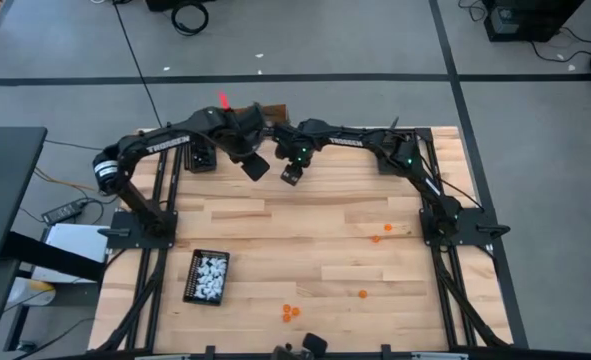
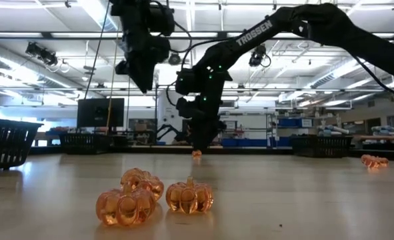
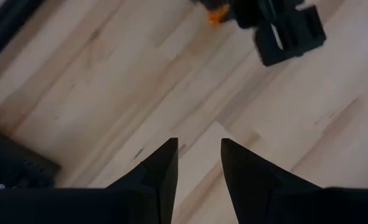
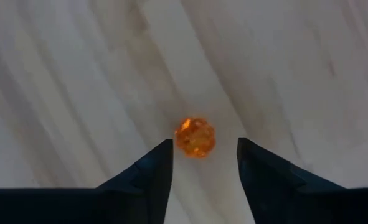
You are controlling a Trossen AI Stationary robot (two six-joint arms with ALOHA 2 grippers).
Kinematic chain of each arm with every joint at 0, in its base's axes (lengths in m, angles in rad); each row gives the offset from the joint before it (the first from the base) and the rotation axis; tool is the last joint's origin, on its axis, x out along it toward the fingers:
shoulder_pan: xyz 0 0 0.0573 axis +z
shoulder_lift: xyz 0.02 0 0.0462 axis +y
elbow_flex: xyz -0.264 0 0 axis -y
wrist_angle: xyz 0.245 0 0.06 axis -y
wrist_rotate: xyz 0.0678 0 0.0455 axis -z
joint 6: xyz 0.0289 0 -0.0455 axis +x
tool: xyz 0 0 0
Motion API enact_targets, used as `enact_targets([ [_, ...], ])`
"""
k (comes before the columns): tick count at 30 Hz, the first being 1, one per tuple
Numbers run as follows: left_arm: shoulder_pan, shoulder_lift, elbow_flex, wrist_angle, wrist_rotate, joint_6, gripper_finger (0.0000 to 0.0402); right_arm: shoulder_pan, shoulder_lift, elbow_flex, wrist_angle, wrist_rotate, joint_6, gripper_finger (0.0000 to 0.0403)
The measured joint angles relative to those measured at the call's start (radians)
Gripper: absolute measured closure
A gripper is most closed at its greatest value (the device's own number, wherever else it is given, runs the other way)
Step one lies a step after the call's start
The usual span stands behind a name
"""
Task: Sort Halloween decoration
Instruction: Put the orange pumpkin toy into the top right black basket
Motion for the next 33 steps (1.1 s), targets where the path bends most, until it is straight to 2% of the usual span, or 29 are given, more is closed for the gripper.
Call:
enact_targets([
  [5,0.035,-0.072,0.0,0.016,-0.001,-0.016,0.0272,-0.005,-0.003,0.0,-0.024,-0.014,-0.163,0.0248],
  [17,0.058,-0.158,0.0,0.07,-0.002,-0.068,0.0272,-0.014,-0.003,0.0,-0.054,-0.032,-0.616,0.0274],
  [20,0.058,-0.158,0.0,0.077,-0.004,-0.063,0.0272,-0.015,-0.003,0.0,-0.076,-0.027,-0.666,0.0297],
  [22,0.055,-0.147,0.0,0.104,-0.012,-0.042,0.0272,-0.015,-0.003,0.0,-0.14,-0.074,-0.712,0.0321],
  [24,0.055,-0.125,0.0,0.143,-0.013,0.01,0.0272,-0.01,-0.003,0.0,-0.212,-0.081,-0.695,0.0346],
  [27,0.046,-0.076,0.0,0.216,-0.014,0.083,0.0272,-0.014,-0.008,-0.001,-0.303,-0.049,-0.56,0.0371],
  [30,0.043,-0.008,0.0,0.278,-0.001,0.136,0.0272,-0.049,-0.039,-0.004,-0.356,-0.162,-0.472,0.0382],
  [33,0.043,0.074,0.0,0.304,0.031,0.158,0.0272,-0.097,-0.128,-0.06,-0.341,-0.254,-0.402,0.0388],
])
